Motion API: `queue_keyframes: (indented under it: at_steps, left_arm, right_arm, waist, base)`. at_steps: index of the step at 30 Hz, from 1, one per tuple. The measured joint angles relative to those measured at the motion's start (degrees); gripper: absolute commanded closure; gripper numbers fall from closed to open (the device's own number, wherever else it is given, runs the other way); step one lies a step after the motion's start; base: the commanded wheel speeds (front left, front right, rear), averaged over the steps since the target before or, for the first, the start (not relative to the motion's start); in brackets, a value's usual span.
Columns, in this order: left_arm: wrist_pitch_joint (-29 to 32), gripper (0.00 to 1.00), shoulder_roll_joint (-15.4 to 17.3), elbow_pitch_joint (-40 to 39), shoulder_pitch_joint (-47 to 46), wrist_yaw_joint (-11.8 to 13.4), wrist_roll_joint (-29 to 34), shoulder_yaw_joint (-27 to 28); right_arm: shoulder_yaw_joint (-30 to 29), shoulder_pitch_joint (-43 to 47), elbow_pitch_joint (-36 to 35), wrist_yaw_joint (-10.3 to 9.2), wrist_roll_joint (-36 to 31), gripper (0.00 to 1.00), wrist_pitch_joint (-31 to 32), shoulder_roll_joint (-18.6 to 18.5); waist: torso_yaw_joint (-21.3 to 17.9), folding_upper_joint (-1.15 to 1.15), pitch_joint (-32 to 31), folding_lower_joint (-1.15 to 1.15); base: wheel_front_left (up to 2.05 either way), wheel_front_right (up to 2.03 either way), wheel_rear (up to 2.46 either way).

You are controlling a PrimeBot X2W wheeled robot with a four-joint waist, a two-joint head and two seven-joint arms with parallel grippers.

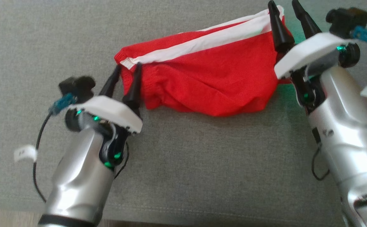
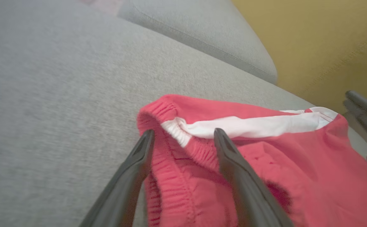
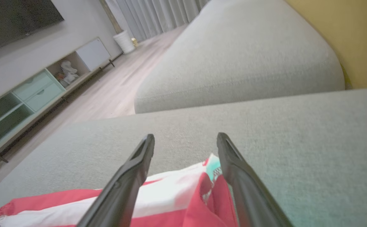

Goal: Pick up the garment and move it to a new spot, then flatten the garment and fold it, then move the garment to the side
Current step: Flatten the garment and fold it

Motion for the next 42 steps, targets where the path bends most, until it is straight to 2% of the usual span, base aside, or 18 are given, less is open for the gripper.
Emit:
queue_keyframes:
  at_steps: [4, 8, 12, 19, 28, 42]
  left_arm:
    - [-4.01, 0.00, 1.56, -3.96, 3.89, 3.64, 3.82, 0.36]
    - [-5.08, 0.00, 2.99, -11.29, 7.69, 7.73, 8.37, 2.18]
    - [-5.15, 0.00, 4.04, -18.91, 10.00, 9.37, 12.34, 4.03]
    - [-5.47, 0.00, 5.94, -22.10, 16.62, 10.37, 15.23, 3.58]
    - [-4.43, 0.00, 7.53, -21.64, 19.75, 10.98, 16.60, 2.08]
    - [-4.03, 0.00, 8.05, -20.92, 20.93, 11.90, 16.40, 2.10]
  right_arm:
    - [1.54, 4.08, -4.30, 0.00, -1.09, 0.00, -5.54, -1.88]
    - [-0.03, 8.70, -10.14, 0.00, -4.98, 0.00, -8.62, -3.00]
    - [-4.04, 14.24, -17.74, 0.00, -9.23, 0.00, -9.31, -3.05]
    - [-9.66, 28.65, -29.48, 0.00, -15.17, 0.00, -5.42, -1.10]
    - [-14.26, 40.55, -38.87, 0.00, -19.67, 0.00, -0.51, 2.56]
    - [-14.46, 42.44, -42.63, 0.00, -20.76, 0.00, 1.40, 4.04]
  waist:
    - [-0.59, 0.00, -1.63, 0.00]
    - [-1.84, 0.00, -3.14, 0.00]
    - [-2.96, 0.00, -4.97, 0.00]
    - [-4.74, 0.00, -7.81, 0.00]
    - [-5.69, 0.00, -10.04, 0.00]
    - [-6.34, 0.00, -9.43, 0.00]
  base:
    - [0.00, 0.00, 0.00]
    - [0.00, 0.00, 0.00]
    - [0.00, 0.00, 0.00]
    - [0.00, 0.00, 0.00]
    - [0.00, 0.00, 0.00]
    - [0.00, 0.00, 0.00]
